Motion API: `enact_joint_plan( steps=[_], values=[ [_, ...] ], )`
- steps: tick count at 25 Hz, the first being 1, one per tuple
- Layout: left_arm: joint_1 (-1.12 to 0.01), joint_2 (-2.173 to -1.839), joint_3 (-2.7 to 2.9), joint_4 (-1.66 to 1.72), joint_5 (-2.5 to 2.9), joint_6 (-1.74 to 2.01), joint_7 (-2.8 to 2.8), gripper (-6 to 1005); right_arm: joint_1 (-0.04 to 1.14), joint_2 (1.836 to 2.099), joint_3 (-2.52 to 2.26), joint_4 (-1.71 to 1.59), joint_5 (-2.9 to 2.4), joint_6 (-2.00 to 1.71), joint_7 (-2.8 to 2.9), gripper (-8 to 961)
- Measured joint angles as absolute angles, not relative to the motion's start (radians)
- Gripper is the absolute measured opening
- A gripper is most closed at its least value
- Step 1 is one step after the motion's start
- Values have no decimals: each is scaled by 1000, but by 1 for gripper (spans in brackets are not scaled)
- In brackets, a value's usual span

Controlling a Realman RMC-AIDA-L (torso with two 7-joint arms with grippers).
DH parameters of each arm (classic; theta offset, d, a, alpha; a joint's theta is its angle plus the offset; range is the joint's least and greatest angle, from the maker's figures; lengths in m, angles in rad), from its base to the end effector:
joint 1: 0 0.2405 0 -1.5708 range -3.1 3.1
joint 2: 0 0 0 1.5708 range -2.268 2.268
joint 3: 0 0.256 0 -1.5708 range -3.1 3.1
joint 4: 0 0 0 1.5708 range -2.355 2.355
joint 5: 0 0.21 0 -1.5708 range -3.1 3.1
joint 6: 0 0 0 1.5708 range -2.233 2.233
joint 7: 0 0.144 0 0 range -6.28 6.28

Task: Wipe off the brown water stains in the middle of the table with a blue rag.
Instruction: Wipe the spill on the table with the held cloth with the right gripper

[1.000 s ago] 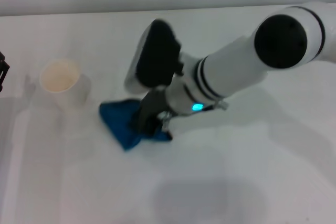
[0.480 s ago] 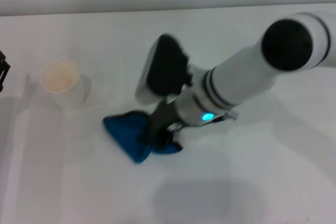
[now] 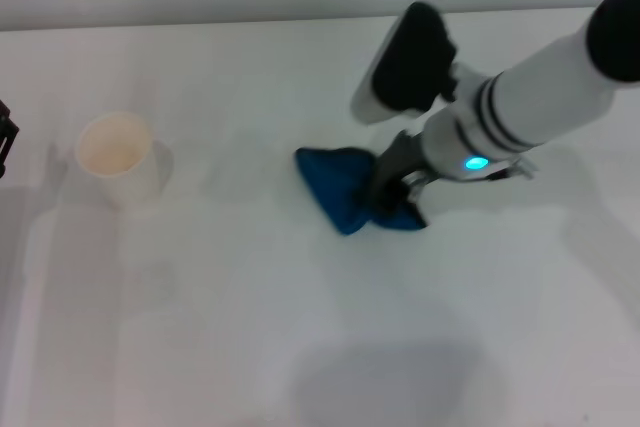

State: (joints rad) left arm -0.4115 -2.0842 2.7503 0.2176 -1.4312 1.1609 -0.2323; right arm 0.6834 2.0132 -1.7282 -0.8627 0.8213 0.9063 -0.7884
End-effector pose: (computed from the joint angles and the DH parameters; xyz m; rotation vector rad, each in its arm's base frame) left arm -0.3407 0.3121 -0.0290 -1.4731 -0.7928 -0.7730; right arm 0.2183 0.3861 -0.0765 -2.6292 0.6211 -0.3883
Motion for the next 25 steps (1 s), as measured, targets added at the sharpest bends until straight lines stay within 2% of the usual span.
enact_joint_plan(
  steps=[7,16,25],
  values=[
    [-414,-2083,2750,215,-1431,1161,-265,875,676,2018,-1668,-870,806,1001,-828,152],
    [-417,-2082,2750,205,-1434,1157,-283,876,650,2023,-1811,-983,916,1167,-820,152],
    [-407,-2080,2750,199,-1444,1153,-283,876,577,2010,-1622,-1004,865,1260,-773,152]
  ],
)
